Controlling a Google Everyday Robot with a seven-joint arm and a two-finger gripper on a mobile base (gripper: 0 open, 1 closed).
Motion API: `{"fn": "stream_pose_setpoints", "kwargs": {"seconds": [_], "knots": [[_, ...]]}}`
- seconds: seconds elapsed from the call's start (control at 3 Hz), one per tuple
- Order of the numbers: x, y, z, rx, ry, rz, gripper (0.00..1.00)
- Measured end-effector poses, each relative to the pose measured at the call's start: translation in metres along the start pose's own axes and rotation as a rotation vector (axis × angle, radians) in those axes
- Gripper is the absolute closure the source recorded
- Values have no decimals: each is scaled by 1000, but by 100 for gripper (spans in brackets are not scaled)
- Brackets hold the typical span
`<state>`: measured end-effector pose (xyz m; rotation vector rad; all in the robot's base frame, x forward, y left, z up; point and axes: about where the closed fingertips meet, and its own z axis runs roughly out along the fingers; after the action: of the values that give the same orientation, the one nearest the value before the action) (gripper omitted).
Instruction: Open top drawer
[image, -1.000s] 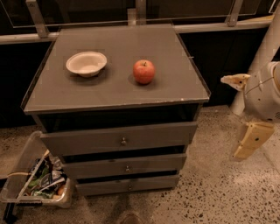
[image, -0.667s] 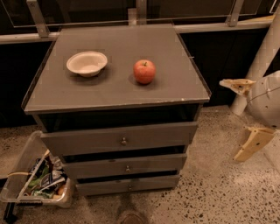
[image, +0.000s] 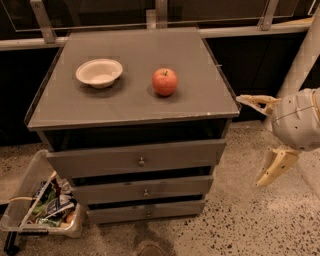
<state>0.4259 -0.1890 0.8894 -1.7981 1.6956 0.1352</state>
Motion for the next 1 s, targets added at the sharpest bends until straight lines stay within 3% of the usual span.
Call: {"fn": "stream_pose_setpoints", "kwargs": {"seconds": [0.33,1.0], "knots": [[6,5,23,-33,-5,7,0],[33,6,95,-34,-67,36,0]]}}
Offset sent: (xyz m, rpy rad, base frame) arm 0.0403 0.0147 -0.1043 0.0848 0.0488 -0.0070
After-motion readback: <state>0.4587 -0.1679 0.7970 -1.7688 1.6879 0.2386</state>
